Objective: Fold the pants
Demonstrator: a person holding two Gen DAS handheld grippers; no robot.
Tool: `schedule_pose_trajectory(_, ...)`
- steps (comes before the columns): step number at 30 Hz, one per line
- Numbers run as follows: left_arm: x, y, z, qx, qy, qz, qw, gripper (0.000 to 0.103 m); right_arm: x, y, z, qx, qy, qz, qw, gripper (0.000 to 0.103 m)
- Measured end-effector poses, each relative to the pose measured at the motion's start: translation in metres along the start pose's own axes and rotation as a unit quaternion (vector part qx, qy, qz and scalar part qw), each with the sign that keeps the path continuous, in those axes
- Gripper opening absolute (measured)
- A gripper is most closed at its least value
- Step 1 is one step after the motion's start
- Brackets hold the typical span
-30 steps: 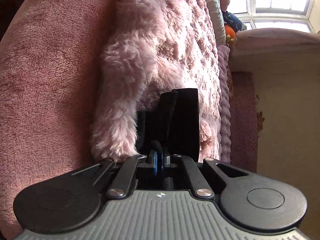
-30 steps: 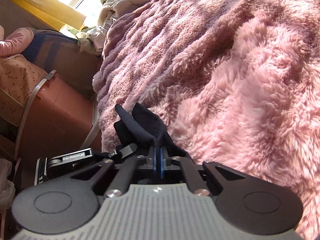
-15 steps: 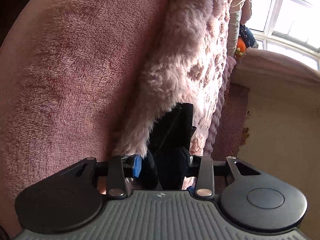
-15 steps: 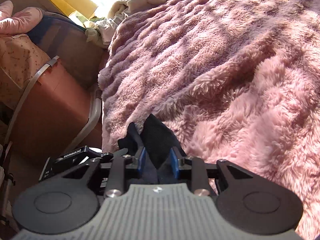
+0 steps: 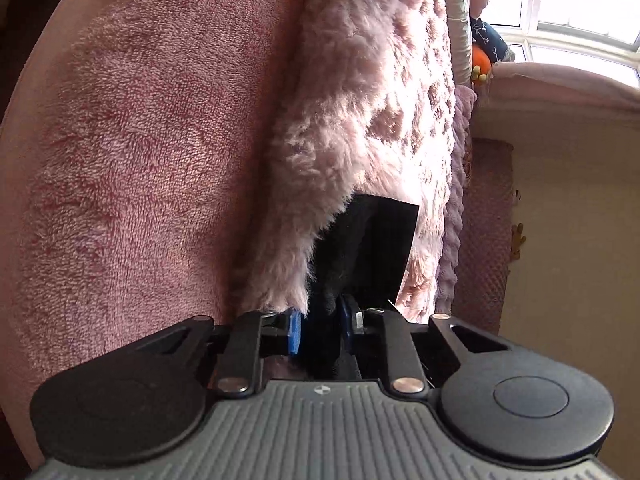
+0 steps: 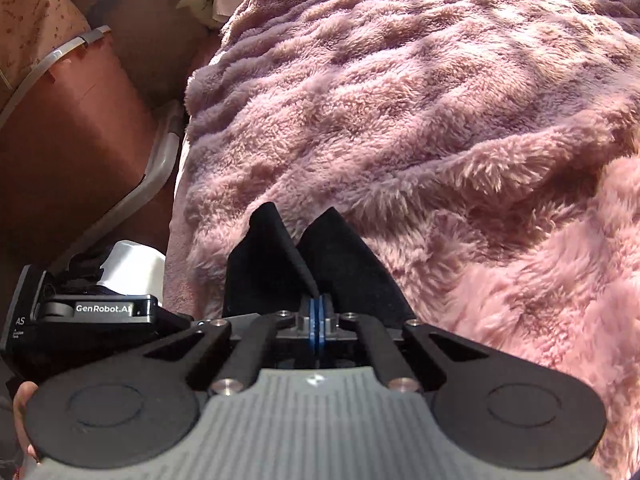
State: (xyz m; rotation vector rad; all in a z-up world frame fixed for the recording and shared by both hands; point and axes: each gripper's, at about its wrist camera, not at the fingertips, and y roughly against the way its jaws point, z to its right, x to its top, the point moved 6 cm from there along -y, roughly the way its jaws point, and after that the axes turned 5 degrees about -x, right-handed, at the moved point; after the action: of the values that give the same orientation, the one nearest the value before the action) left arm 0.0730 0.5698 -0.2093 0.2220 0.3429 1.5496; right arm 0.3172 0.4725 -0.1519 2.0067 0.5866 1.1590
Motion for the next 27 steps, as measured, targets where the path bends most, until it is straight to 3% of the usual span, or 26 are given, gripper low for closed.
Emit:
schedule_pose_trajectory(2, -0.002, -0.003, 0.008, -0.008, -0.016, -0.01, 0.9998, 0.005, 0.008, 0.007, 0.021, 0.01, -0.052, 0.011, 0.999, 0.0)
schedule_pose_trajectory(5, -0.007, -0.01, 0.012, 0.003, -0.03, -0.02, 0.9993, 0.004, 0.016, 0.008, 0.046, -0.015, -0.08, 0.019, 0.997, 0.0)
schedule_pose_trajectory(9, -0.008, -0.013, 0.014, 0.037, -0.046, -0.011, 0.9982, 0.008, 0.02, -0.003, 0.039, -0.008, -0.061, 0.0, 0.998, 0.002)
schedule_pose_trajectory(11, -0.006, -0.009, 0.021, 0.038, -0.056, -0.006, 0.9977, 0.008, 0.021, -0.002, 0.035, -0.004, -0.068, 0.002, 0.998, 0.018)
schedule_pose_trajectory(12, -0.005, -0.005, 0.024, 0.044, -0.065, 0.004, 0.9969, 0.008, 0.024, 0.001, 0.034, 0.003, -0.074, 0.009, 0.997, 0.045)
schedule_pose_trajectory(13, -0.003, 0.0, 0.026, 0.055, -0.078, 0.016, 0.9953, 0.009, 0.026, 0.005, 0.034, 0.006, -0.075, 0.021, 0.997, 0.057)
schedule_pose_trajectory(14, -0.001, 0.004, 0.028, 0.073, -0.091, 0.029, 0.9927, 0.012, 0.028, 0.008, 0.034, 0.005, -0.07, 0.029, 0.997, 0.058)
schedule_pose_trajectory(15, 0.001, 0.01, 0.031, 0.092, -0.103, 0.042, 0.9896, 0.014, 0.03, 0.008, 0.034, 0.001, -0.058, 0.024, 0.998, 0.057)
schedule_pose_trajectory(17, 0.004, 0.019, 0.031, 0.091, -0.101, 0.045, 0.9896, 0.023, 0.029, -0.002, 0.035, 0.007, -0.048, -0.017, 0.999, 0.057)
schedule_pose_trajectory(18, 0.007, 0.02, 0.03, 0.081, -0.091, 0.041, 0.9918, 0.038, 0.026, -0.011, 0.035, 0.022, -0.049, -0.049, 0.997, 0.058)
schedule_pose_trajectory(19, 0.009, 0.018, 0.027, 0.056, -0.074, 0.029, 0.9953, 0.045, 0.025, -0.017, 0.035, 0.037, -0.054, -0.068, 0.996, 0.058)
schedule_pose_trajectory(21, 0.013, 0.01, 0.016, 0.022, -0.029, -0.001, 0.9993, 0.049, 0.022, -0.024, 0.036, 0.064, -0.063, -0.089, 0.992, 0.056)
schedule_pose_trajectory(24, 0.018, 0.001, 0.004, 0.015, 0.001, 0.0, 0.9999, 0.048, 0.023, -0.028, 0.035, 0.088, -0.075, -0.087, 0.989, 0.006)
schedule_pose_trajectory(26, 0.02, -0.005, 0.003, 0.008, -0.006, 0.01, 0.9999, 0.041, 0.021, -0.031, 0.032, 0.102, -0.084, -0.084, 0.988, 0.004)
schedule_pose_trajectory(27, 0.018, -0.007, 0.001, 0.007, -0.008, 0.023, 0.9997, 0.02, 0.021, -0.031, 0.029, 0.097, -0.077, -0.081, 0.989, 0.004)
